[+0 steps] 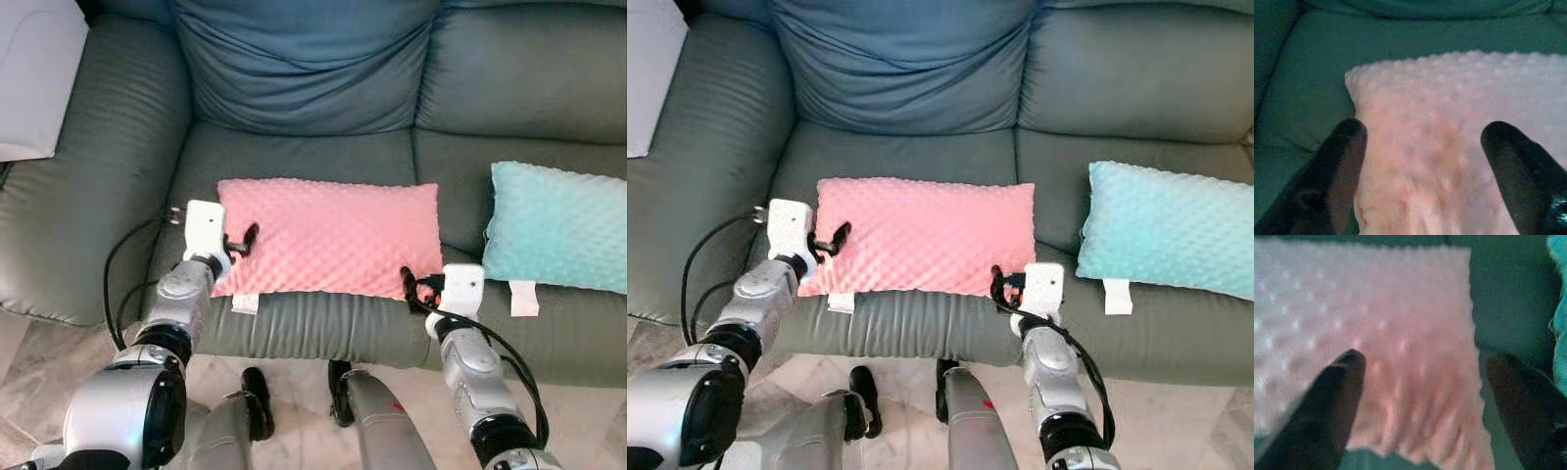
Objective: Move the pillow to the sofa
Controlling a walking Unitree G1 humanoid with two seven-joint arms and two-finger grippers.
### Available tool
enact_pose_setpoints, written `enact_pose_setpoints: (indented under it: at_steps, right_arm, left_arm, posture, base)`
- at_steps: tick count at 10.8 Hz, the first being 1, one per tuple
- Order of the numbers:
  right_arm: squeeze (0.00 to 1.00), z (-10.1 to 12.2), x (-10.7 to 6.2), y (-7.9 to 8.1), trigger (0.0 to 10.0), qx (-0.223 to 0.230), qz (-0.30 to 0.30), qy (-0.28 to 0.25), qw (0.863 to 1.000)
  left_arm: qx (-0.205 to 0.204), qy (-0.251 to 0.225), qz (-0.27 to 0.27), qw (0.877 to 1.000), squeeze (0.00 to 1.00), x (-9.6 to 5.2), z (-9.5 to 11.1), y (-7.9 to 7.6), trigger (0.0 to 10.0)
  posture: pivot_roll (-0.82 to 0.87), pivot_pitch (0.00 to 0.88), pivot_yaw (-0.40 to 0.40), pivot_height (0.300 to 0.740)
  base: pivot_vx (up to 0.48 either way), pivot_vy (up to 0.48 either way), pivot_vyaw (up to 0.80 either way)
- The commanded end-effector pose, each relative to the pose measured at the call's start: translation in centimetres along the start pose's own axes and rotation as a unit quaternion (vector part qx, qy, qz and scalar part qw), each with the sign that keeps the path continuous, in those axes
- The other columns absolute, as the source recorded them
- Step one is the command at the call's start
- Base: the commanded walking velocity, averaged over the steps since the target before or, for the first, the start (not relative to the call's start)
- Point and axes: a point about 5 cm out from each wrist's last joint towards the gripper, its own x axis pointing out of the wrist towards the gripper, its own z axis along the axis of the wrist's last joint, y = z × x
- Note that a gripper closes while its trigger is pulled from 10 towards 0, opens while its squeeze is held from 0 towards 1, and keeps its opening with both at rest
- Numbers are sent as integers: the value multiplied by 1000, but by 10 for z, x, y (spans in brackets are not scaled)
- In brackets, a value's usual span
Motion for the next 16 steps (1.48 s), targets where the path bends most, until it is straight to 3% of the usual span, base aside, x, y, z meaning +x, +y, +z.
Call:
enact_pose_setpoints:
  at_steps: [1, 6, 8, 10, 11, 15, 16]
  right_arm:
    - [1000, -10, -8, -2, 10000, 8, -9, 16, 1000]
    - [1000, 23, -26, 14, 10000, 38, 3, -47, 998]
    - [1000, 42, -40, 8, 10000, 52, -15, -68, 996]
    - [1000, 48, -46, 6, 10000, 46, -8, -65, 997]
    - [1000, 54, -54, -8, 10000, 60, -38, -75, 995]
    - [1000, 60, -69, -7, 10000, 50, -23, -71, 996]
    - [1000, 66, -67, -2, 10000, 49, -16, -82, 995]
  left_arm:
    - [-7, 13, 4, 1000, 1000, -7, -13, 5, 10000]
    - [-22, -59, -23, 998, 1000, -14, 0, 17, 10000]
    - [-19, -92, -11, 996, 1000, -29, -2, 32, 10000]
    - [-19, -111, -12, 994, 1000, -37, 0, 34, 10000]
    - [-23, -128, 5, 992, 1000, -47, 1, 40, 10000]
    - [-25, -121, 39, 992, 1000, -65, -2, 36, 10000]
    - [-1, -94, 68, 993, 1000, -68, -9, 33, 10000]
  posture:
    - [-244, 374, 32, 740]
    - [-209, 264, 32, 740]
    - [-199, 203, 35, 740]
    - [-187, 160, 29, 740]
    - [-187, 144, 27, 740]
    - [-188, 109, 14, 740]
    - [-180, 105, 8, 740]
  base:
    - [0, 0, 0]
    - [0, 0, 0]
    - [0, 0, 0]
    - [0, 0, 0]
    - [0, 0, 0]
    - [0, 0, 0]
    - [0, 0, 0]
